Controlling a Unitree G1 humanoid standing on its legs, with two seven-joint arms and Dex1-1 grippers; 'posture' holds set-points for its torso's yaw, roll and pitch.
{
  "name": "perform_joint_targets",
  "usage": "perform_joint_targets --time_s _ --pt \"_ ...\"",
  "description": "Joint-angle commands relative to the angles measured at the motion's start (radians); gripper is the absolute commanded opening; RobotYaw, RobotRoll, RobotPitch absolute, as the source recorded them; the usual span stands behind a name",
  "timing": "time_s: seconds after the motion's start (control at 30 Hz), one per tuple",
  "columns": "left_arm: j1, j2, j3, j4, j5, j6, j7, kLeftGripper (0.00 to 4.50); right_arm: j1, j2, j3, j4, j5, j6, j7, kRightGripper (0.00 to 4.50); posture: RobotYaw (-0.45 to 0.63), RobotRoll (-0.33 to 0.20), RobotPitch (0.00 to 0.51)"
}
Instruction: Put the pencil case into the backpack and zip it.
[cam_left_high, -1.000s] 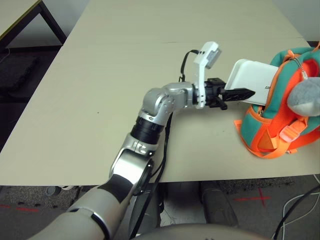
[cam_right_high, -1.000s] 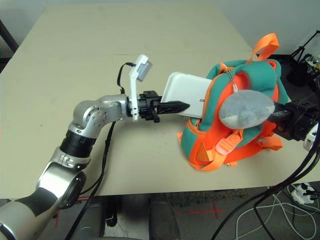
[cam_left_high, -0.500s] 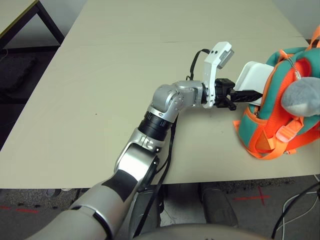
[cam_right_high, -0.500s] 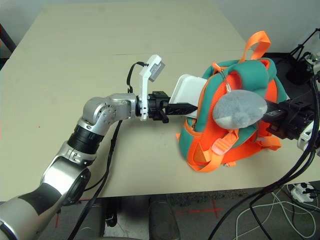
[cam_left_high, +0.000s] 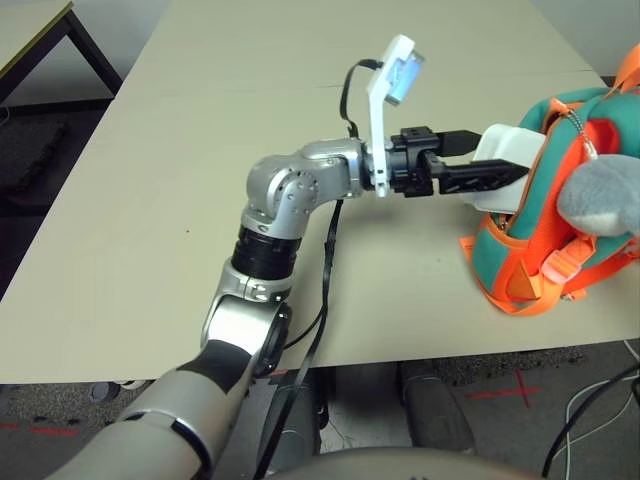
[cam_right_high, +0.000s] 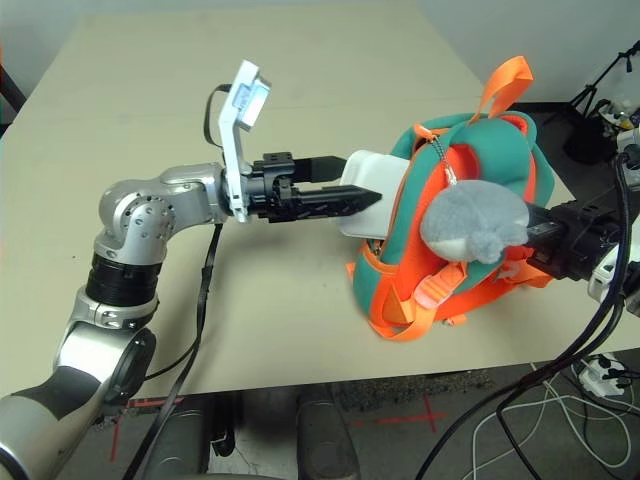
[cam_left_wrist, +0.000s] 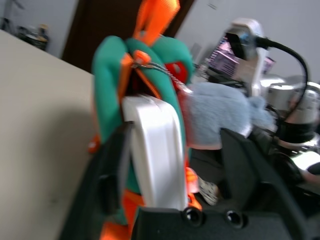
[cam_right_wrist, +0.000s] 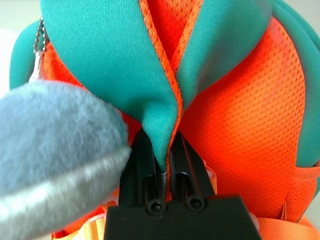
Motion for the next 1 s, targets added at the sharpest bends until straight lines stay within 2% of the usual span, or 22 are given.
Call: perform_joint_targets --time_s 0.03,0.23,0.27,0.6,0.8,1.0 --pt "-0.013 -0.001 0.0 0.054 0.028 -0.047 0.003 2.24 -0.011 -0.012 0.018 0.002 -0.001 -0.008 0.007 0.08 -0.2 0.0 0.16" --pt "-0.015 0.003 0.004 0.074 0.027 -0.061 0.002 0.2 -0.012 -0.016 0.013 0.004 -0.005 -0.005 0.011 0.08 -0.21 0.0 0.155" --pt "-0.013 0.005 0.003 0.075 0.028 -0.063 0.003 0.0 -0.011 -0.016 0.011 0.003 -0.005 -0.005 0.012 0.08 -0.21 0.0 0.156" --pt "0.015 0.021 -0.014 0.057 0.034 -0.055 0.008 0.0 -0.016 -0.009 0.02 0.002 -0.01 -0.009 0.012 0.08 -0.2 0.0 0.159" --pt "0.037 0.046 -0.062 0.038 0.038 -0.036 -0.016 0.0 -0.023 -0.005 0.028 0.003 -0.01 -0.012 0.01 0.08 -0.2 0.0 0.16" --pt "0.046 0.038 -0.099 0.062 0.054 -0.054 -0.027 0.0 -0.03 -0.002 0.031 0.002 -0.008 -0.012 0.007 0.08 -0.21 0.0 0.161"
